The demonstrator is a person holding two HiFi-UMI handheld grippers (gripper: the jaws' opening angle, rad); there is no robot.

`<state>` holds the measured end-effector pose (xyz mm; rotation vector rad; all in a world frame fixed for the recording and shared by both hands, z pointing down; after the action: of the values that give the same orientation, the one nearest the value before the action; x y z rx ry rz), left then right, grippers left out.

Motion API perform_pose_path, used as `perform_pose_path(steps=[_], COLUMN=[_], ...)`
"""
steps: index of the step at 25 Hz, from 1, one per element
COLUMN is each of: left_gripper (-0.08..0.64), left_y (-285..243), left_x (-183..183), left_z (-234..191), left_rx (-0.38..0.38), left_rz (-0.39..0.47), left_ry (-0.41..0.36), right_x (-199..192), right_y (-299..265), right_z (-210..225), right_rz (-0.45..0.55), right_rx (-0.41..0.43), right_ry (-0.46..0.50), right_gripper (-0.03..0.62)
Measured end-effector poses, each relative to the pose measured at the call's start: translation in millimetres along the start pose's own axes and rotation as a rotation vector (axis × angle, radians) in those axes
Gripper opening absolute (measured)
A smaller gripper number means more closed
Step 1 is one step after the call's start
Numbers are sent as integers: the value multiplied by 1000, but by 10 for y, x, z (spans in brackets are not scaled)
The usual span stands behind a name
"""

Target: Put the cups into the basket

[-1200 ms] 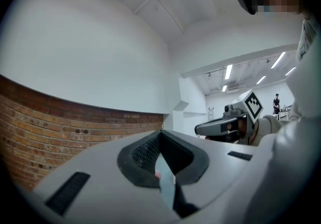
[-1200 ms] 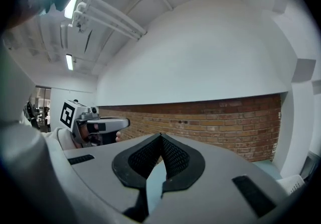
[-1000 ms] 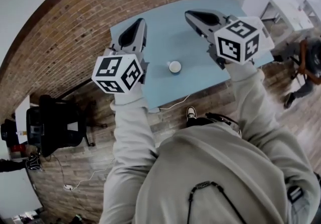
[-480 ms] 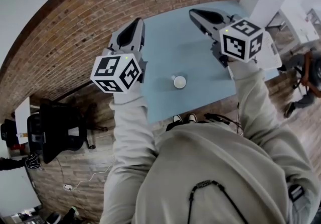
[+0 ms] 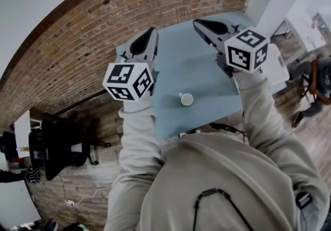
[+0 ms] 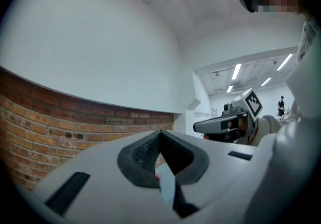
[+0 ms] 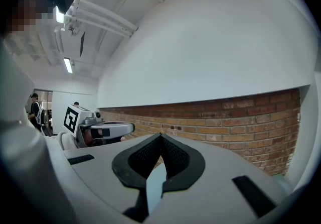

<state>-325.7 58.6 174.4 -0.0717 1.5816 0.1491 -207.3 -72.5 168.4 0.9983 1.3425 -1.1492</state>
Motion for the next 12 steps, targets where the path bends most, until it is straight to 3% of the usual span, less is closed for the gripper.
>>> perform_pose_path(steps=[3,12], left_gripper=[-5,-5], left_y=[-55,-40], left_x=[41,-188], left_z=[-33,-266], left_rx=[-16,-9], left_rz=[-23,-5], left_ry=[-23,68], right_x=[66,-172], right_y=[-80,-304], right_z=[21,61], right_rz=[7,-51], right_rx=[-2,-9], right_ry=[6,3], right_gripper=[9,9])
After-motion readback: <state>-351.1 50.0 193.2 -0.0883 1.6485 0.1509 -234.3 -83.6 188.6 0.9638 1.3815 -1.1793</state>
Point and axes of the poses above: the fingertips, and each gripper's own axes: y backward along the fingers, z to its right, x out of its top, the point moved 5 cm from there along y, backward along the fingers, and after that the axes turned 14 degrees about -x, right-handed, at the moved point
